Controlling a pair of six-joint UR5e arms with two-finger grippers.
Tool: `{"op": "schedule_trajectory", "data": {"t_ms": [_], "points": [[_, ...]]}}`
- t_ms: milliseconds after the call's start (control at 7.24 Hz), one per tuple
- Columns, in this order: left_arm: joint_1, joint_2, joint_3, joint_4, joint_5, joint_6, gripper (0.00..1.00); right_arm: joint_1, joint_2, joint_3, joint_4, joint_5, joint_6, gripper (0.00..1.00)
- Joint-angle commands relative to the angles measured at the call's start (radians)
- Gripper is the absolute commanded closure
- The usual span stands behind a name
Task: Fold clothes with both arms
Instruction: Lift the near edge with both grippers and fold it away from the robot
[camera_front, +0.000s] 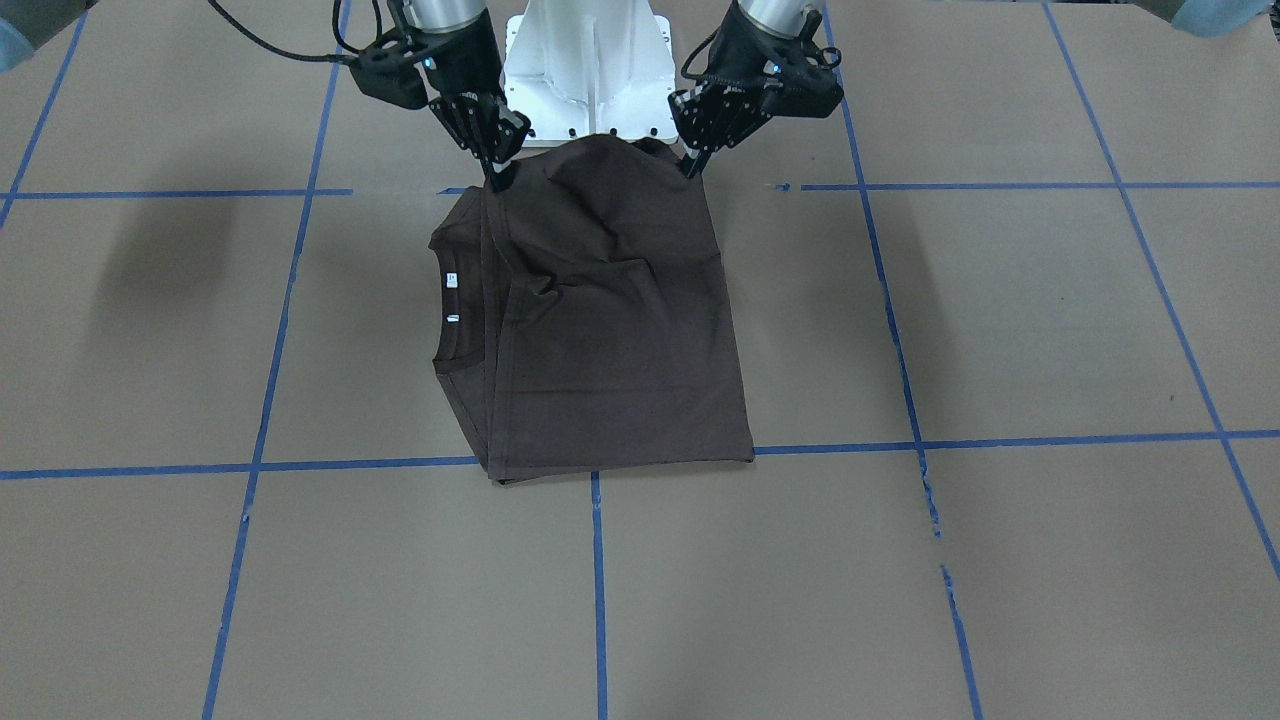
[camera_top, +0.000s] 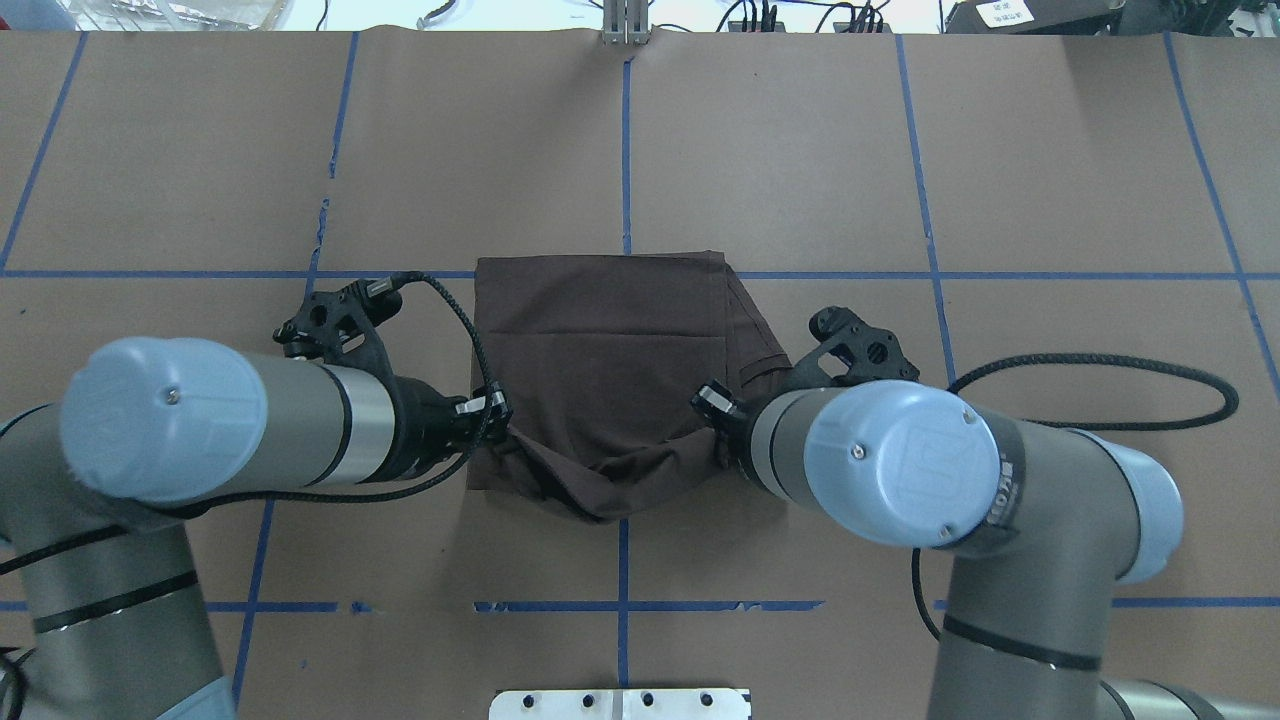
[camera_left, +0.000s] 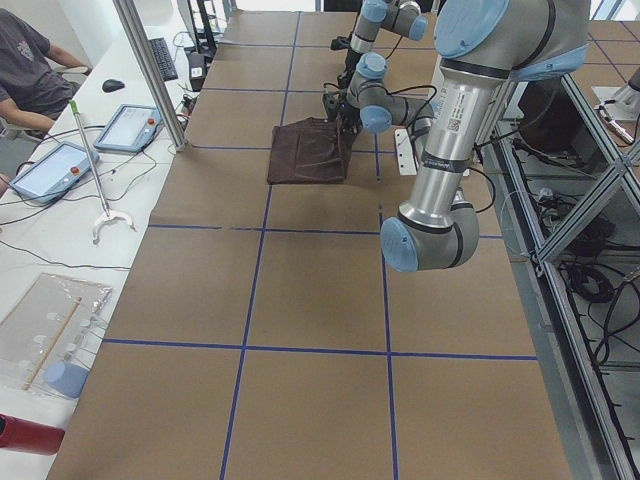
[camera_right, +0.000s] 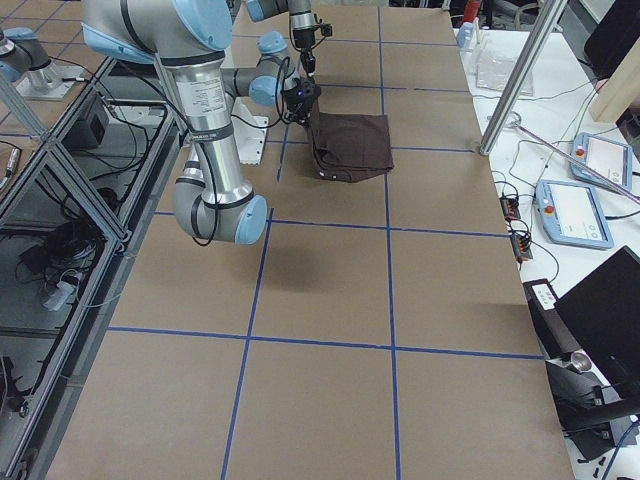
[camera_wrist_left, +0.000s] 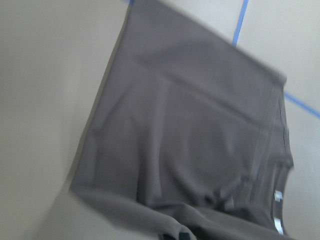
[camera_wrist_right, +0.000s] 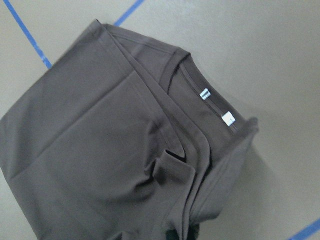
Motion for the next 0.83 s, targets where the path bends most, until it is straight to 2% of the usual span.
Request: {"op": "schedule_trajectory", "data": {"t_ms": [0, 138, 276, 414, 553, 691], "points": [[-0.099, -0.081, 0.169, -0.031, 0.002, 0.106, 1.0, 0.11, 0.066, -0.202, 0.149, 0.059, -0.026, 1.0], [-0.132, -0.09, 0.254, -0.114, 0.002, 0.119, 1.0, 0.154, 0.098, -0.297, 0.204, 0.093, -0.028, 1.0], [-0.146, -0.104, 0.35, -0.2, 0.007, 0.12, 1.0, 0.174, 0.156, -0.424, 0.243, 0.108, -0.051, 0.82], [-0.157, -0.16, 0.474, -0.236, 0.027, 0.122, 0.94, 0.199, 0.206, -0.58, 0.339, 0.113, -0.078, 0.51], [-0.195, -0.24, 0.67, -0.315, 0.088, 0.221, 0.68, 0.254, 0.268, -0.779, 0.501, 0.172, -0.154, 0.47], [-0.288, -0.254, 0.778, -0.433, 0.085, 0.335, 0.58, 0.329, 0.339, -0.915, 0.577, 0.223, -0.277, 0.0]]}}
